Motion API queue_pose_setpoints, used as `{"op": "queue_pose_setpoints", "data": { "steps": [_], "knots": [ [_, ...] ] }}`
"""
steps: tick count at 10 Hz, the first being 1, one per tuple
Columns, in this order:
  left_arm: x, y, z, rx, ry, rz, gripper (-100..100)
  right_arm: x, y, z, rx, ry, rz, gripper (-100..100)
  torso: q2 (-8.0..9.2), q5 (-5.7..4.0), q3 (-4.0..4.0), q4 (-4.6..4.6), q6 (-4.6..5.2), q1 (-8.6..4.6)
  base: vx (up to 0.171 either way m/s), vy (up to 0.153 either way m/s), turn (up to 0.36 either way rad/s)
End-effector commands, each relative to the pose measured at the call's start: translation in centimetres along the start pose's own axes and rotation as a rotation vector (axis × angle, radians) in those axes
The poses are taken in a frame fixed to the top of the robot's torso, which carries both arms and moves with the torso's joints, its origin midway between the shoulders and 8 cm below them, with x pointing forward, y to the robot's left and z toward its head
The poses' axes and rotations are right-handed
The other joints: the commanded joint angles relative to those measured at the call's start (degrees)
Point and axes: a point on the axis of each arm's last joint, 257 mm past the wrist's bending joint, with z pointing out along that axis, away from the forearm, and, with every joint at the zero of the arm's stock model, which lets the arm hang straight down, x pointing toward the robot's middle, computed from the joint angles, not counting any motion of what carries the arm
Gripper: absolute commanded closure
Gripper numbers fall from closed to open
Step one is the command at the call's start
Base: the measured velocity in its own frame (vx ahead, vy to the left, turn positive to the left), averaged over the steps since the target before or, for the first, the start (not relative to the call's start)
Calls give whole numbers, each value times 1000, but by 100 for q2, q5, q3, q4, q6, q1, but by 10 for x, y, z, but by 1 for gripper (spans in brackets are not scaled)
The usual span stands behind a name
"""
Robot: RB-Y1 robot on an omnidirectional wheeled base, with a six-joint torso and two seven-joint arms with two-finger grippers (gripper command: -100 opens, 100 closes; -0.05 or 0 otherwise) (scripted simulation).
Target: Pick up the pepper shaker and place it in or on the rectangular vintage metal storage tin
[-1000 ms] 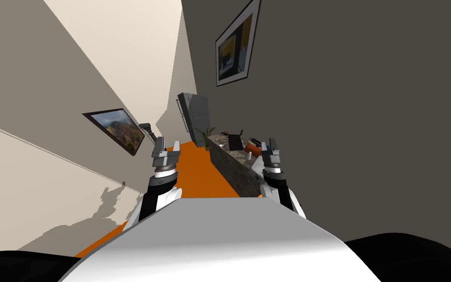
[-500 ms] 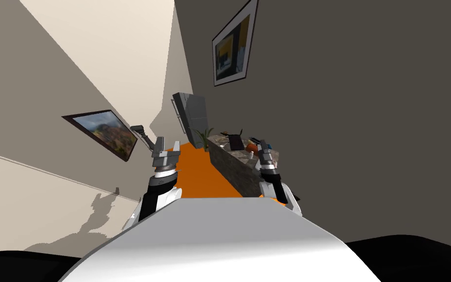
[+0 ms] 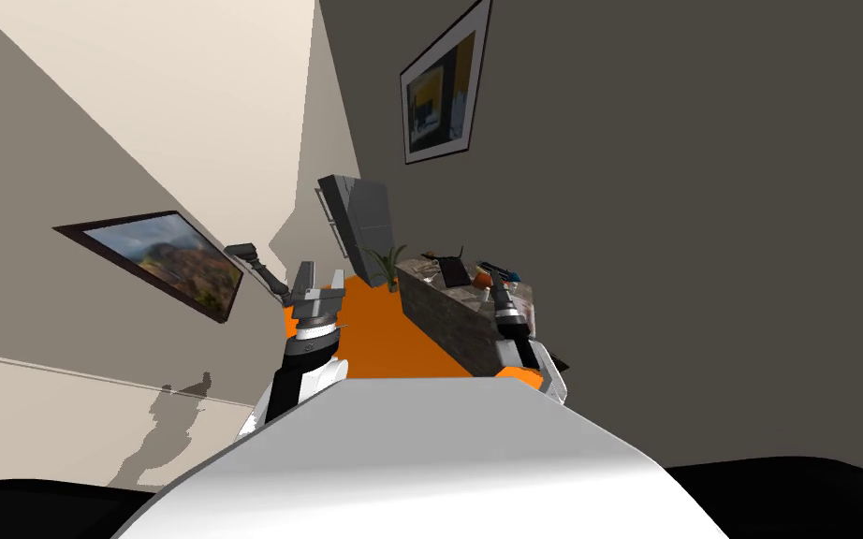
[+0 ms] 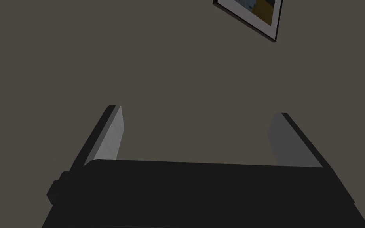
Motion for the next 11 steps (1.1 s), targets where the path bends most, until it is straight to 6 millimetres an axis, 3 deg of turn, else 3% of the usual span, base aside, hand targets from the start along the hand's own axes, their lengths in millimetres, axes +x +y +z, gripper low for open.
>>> {"op": "queue_pose_setpoints", "data": {
  "steps": [1,3,5,6,8,9,11],
  "knots": [
    [0,0,0,0,0,0,0,4,-25,7,63,10,-41,-100,0,0,0,0,0,0,52,205,-147],
    [0,0,0,0,0,0,0,4,-43,9,108,16,-69,-100,-4,2,-3,-2,0,9,22,155,-116],
    [0,0,0,0,0,0,0,4,-77,10,194,30,-132,-100,-1,-6,-1,0,0,-32,29,103,-98],
    [0,0,0,0,0,0,0,4,-78,10,194,30,-132,-100,-3,-6,-2,-1,0,-24,16,106,-50],
    [0,0,0,0,0,0,0,1,-114,8,284,46,-206,-100,-2,-7,-1,-1,0,-37,39,99,-89],
    [0,0,0,0,0,0,0,1,-115,8,288,45,-206,-100,-9,-6,-5,-2,0,-28,40,103,-45],
    [0,0,0,0,0,0,0,-6,-151,2,379,60,-291,-100,-9,-7,-5,-2,-1,-34,55,102,-74]
  ]
}}
